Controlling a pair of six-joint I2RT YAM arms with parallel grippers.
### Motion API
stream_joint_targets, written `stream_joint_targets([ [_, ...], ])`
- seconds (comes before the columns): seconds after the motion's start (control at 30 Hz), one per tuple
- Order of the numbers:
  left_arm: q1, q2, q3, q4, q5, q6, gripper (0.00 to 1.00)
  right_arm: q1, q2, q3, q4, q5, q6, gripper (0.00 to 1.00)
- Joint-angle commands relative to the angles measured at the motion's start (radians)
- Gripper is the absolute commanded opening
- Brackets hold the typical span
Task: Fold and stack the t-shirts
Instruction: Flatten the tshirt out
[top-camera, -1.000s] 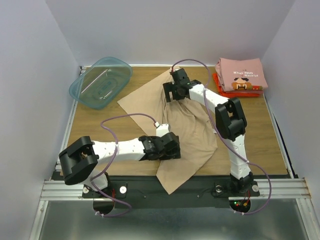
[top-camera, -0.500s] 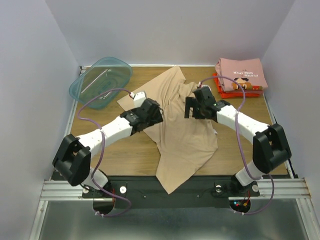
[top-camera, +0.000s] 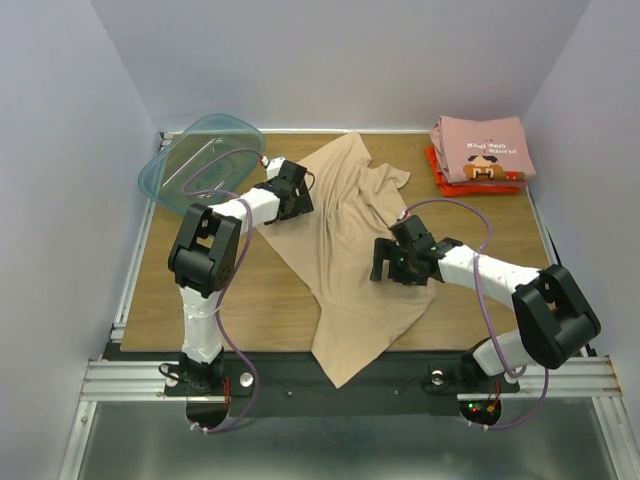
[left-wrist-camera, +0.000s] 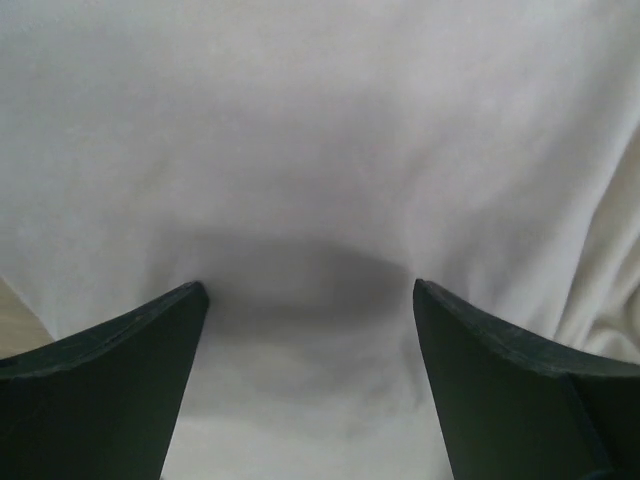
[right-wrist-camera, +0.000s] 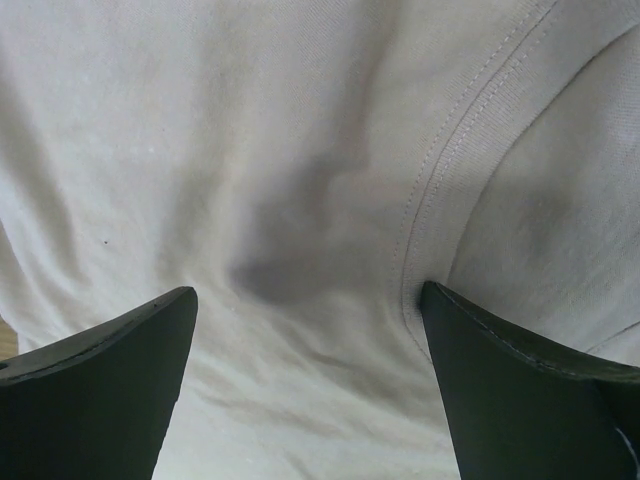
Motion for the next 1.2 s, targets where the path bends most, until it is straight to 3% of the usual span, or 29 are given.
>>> stream_joint_targets([
  [0.0,0.008,-0.015,0.003,-0.023,-0.010,0.016,0.98,0.007,0.022,-0.006,0.052,0.010,0.032,1.00],
  [0.1,0.008,-0.031,-0.073,-0.003,0.037,-0.010,0.98,0.001,0.090,0.020,0.050,0.051,0.032,1.00],
  [0.27,-0.040,-0.172,-0.352,0.106,0.143,-0.071,0.96,-0.053,0.159,0.077,0.048,0.096,0.020,1.00],
  [0.5,-0.268,-0.372,-0.596,0.141,0.170,-0.274,0.96,-0.139,0.301,0.229,0.047,0.168,-0.061,1.00],
  [0.67,-0.460,-0.450,-0.698,0.152,0.180,-0.455,0.96,-0.206,0.459,0.469,0.048,0.200,-0.187,1.00],
  [0.8,-0.494,-0.495,-0.678,0.146,0.161,-0.477,0.96,-0.232,0.640,0.661,0.045,0.237,-0.285,1.00],
  [0.87,-0.494,-0.501,-0.611,0.079,0.082,-0.455,0.97,-0.241,0.665,0.752,0.042,0.246,-0.304,1.00],
  [1.0,-0.491,-0.518,-0.491,-0.151,-0.122,-0.466,0.98,-0.243,0.557,0.749,0.027,0.222,-0.312,1.00],
  [1.17,-0.479,-0.576,-0.501,-0.214,-0.142,-0.486,0.98,-0.243,0.342,0.613,-0.002,0.254,-0.264,1.00],
])
